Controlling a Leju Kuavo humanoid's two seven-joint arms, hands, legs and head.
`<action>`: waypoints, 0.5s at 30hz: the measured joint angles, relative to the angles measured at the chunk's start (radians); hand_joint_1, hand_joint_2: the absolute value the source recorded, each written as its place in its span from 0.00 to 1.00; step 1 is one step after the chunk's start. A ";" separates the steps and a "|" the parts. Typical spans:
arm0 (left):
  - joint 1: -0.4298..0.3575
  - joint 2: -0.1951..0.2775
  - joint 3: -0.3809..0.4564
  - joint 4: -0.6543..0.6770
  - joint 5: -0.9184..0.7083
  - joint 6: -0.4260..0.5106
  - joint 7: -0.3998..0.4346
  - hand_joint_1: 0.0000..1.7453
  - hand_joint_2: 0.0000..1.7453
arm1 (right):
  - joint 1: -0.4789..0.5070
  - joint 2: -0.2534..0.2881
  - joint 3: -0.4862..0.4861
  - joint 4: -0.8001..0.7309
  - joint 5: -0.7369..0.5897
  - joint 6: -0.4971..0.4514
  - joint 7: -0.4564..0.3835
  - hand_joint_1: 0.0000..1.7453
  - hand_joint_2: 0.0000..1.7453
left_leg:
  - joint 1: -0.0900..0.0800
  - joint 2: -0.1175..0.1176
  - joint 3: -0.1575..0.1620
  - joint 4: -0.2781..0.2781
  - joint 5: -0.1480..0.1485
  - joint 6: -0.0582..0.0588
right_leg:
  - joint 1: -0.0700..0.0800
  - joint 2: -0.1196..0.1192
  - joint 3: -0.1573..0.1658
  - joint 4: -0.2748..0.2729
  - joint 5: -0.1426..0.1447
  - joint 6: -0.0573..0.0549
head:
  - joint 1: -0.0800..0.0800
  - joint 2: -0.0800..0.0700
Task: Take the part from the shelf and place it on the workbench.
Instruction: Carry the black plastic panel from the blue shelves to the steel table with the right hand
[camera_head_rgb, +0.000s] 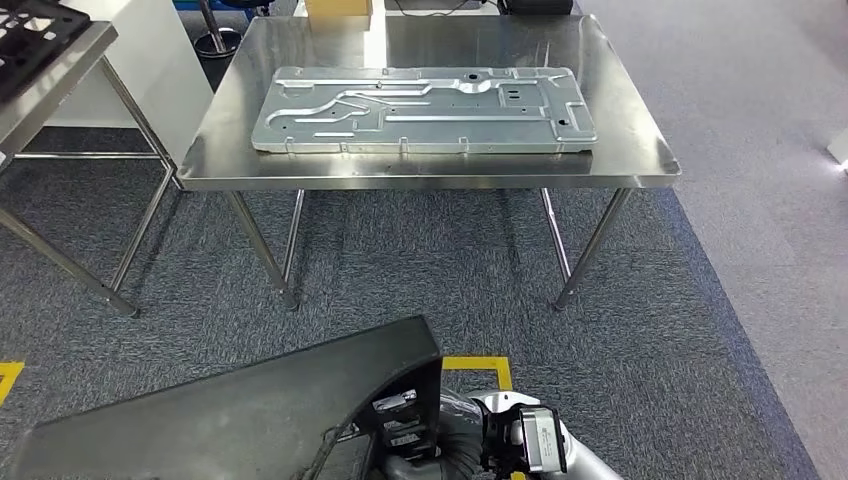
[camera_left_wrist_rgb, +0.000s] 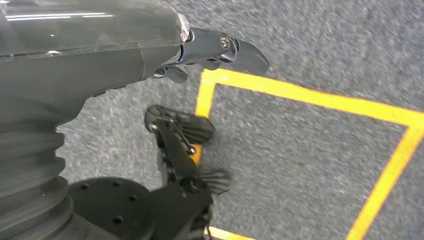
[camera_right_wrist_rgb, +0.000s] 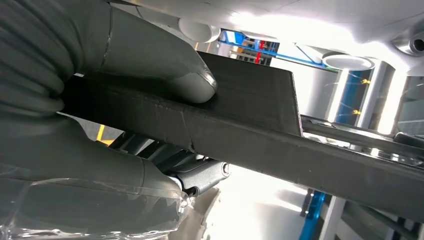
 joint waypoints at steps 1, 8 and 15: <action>-0.001 0.000 0.000 0.000 0.000 0.000 -0.001 0.00 1.00 | 0.001 0.000 0.000 0.000 0.001 0.000 0.000 1.00 1.00 | 0.000 0.000 0.010 -0.005 -0.010 -0.007 | 0.002 -0.002 0.006 -0.027 0.027 -0.007 | 0.001 0.000; -0.009 0.000 0.000 0.000 -0.004 -0.003 -0.004 0.00 1.00 | 0.004 0.002 0.001 -0.001 0.007 0.000 0.000 1.00 1.00 | 0.002 0.009 -0.078 0.195 -0.042 -0.040 | 0.007 0.003 0.071 -0.047 -0.004 -0.057 | -0.001 0.000; 0.004 0.000 0.001 0.000 -0.007 -0.004 -0.004 0.00 1.00 | 0.011 0.002 0.001 -0.001 0.009 0.000 0.000 1.00 1.00 | -0.007 0.010 -0.194 0.099 0.040 -0.013 | 0.022 0.010 0.150 -0.047 -0.075 -0.057 | 0.000 0.000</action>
